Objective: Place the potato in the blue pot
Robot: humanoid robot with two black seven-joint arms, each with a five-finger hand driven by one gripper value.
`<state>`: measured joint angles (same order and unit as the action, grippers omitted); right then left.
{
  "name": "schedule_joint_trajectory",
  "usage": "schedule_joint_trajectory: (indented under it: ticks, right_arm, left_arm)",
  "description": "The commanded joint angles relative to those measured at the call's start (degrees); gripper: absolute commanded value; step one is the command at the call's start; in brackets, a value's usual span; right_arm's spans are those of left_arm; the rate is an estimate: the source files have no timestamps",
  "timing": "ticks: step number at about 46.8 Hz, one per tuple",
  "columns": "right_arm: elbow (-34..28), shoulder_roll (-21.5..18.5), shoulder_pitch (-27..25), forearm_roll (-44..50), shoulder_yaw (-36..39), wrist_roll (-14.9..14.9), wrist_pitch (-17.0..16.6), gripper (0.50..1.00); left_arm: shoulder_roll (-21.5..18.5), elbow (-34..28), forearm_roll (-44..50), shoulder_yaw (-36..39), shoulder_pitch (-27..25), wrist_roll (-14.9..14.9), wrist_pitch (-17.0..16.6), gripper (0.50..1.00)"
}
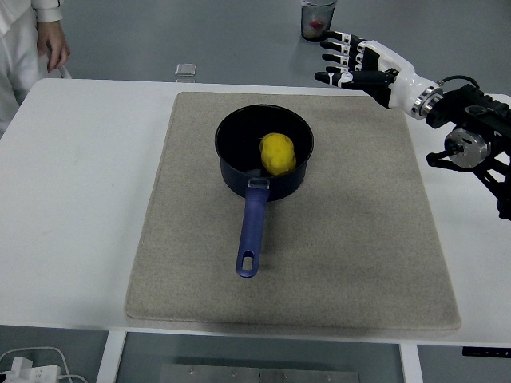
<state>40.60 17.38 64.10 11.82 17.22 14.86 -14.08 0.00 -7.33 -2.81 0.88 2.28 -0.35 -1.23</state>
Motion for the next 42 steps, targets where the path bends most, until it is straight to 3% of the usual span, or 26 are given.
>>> schedule_joint_trajectory:
  ticks: [1, 8, 19, 25, 42]
  right_arm:
    - [-0.1, 1.2, -1.0, -6.4, -0.1, -0.3, -0.4, 0.928]
    - [-0.3, 2.0, -2.6, -15.8, 0.0, -4.1, -0.4, 0.928]
    - [-0.9, 2.0, -3.9, -24.8, 0.0, -4.8, -0.2, 0.928]
    - [-0.9, 2.0, -4.1, -30.7, 0.0, -8.7, 0.2, 0.928]
    - [-3.0, 1.7, -5.0, -32.5, 0.1, -8.2, 0.7, 0.930]
  left_arm:
    - [0.0, 0.0, 0.0, 0.0, 0.0, 0.0, 0.0, 0.996]
    - [0.0, -0.1, 0.0, 0.0, 0.0, 0.0, 0.0, 0.996]
    - [0.0, 0.0, 0.0, 0.0, 0.0, 0.0, 0.0, 0.996]
    - [0.0, -0.1, 0.0, 0.0, 0.0, 0.0, 0.0, 0.996]
    - [0.0, 0.0, 0.0, 0.0, 0.0, 0.0, 0.0, 0.996]
